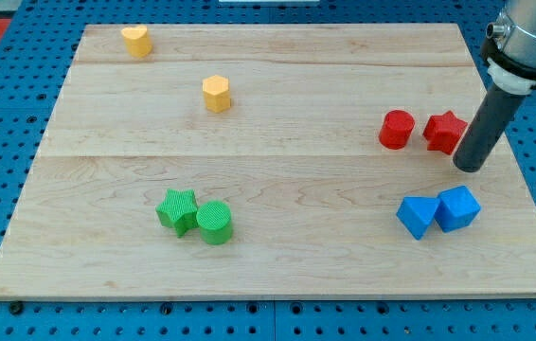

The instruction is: Nudge the red circle right a bit

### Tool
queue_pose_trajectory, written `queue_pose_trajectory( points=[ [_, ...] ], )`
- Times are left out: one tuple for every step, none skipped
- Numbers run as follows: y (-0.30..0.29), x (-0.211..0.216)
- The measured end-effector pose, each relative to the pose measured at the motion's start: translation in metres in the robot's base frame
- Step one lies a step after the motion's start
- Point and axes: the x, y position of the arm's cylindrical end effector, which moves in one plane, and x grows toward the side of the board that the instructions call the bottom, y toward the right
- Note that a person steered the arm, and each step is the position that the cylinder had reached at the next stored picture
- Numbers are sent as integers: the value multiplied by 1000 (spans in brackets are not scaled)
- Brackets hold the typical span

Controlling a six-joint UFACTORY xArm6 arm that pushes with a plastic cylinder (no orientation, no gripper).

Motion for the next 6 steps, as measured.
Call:
queue_pose_trajectory(
  points=[
    [-30,-25],
    [-99,-49],
    [-93,-54],
    [-86,-20],
    [-21,-37],
    [-23,-74]
  ],
)
